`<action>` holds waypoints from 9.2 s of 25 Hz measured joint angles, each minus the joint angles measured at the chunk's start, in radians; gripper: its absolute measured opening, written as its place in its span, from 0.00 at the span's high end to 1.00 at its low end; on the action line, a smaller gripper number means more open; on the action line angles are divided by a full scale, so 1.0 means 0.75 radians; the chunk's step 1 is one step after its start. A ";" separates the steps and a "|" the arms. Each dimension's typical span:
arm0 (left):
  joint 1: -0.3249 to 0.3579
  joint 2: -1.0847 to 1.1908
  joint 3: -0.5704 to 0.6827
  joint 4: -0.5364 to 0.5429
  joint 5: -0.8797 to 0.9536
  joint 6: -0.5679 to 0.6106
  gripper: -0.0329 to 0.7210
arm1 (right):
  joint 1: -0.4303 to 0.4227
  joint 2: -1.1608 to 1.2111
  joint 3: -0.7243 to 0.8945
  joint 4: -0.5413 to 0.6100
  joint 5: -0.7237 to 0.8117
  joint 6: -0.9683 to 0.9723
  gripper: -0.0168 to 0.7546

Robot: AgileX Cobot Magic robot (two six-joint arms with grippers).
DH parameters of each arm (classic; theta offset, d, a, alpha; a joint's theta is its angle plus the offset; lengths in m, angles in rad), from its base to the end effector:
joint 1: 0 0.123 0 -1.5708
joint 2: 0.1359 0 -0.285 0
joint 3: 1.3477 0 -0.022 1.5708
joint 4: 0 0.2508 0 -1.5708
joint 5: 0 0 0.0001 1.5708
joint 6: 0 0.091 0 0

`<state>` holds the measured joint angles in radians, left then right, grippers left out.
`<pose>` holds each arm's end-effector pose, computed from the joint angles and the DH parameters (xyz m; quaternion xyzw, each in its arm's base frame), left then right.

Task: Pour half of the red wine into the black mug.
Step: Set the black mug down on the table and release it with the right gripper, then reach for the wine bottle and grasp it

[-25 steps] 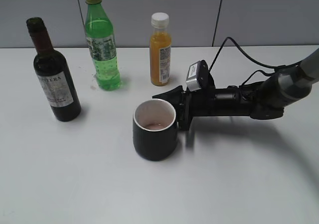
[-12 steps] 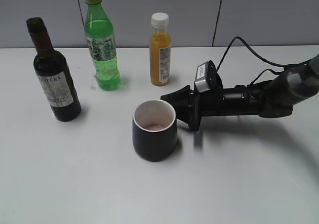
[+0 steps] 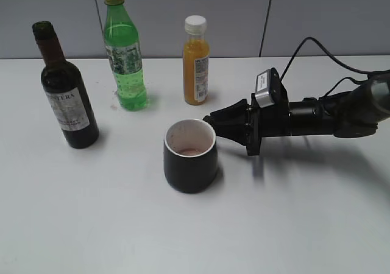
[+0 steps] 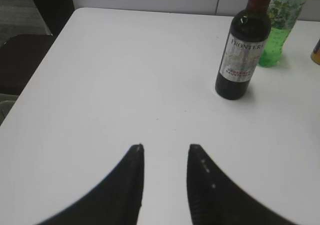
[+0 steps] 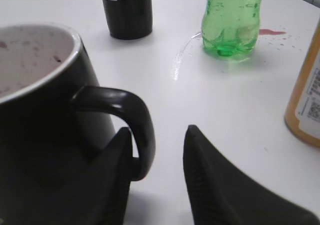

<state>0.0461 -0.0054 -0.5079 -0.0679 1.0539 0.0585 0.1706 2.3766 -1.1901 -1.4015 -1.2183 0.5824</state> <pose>-0.0062 -0.0057 0.2802 0.0067 0.8474 -0.0062 0.5308 0.3711 0.1493 0.0557 -0.4839 0.6194 0.4289 0.4451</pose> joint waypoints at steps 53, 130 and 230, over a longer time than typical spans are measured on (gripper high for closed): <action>0.000 0.000 0.000 0.000 0.000 0.000 0.66 | -0.515 -0.247 -0.168 0.606 0.468 0.081 0.19; 0.000 0.000 0.000 0.038 0.001 0.000 0.66 | -0.057 -2.832 1.021 2.011 2.885 -0.884 0.21; -0.001 0.022 -0.028 -0.015 -0.175 0.079 0.08 | -0.061 -3.172 1.028 1.962 2.882 -0.857 0.21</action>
<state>0.0453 0.0111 -0.5288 -0.0790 0.9230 0.1180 0.1246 -0.0027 -0.4194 0.0702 0.9432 -0.0606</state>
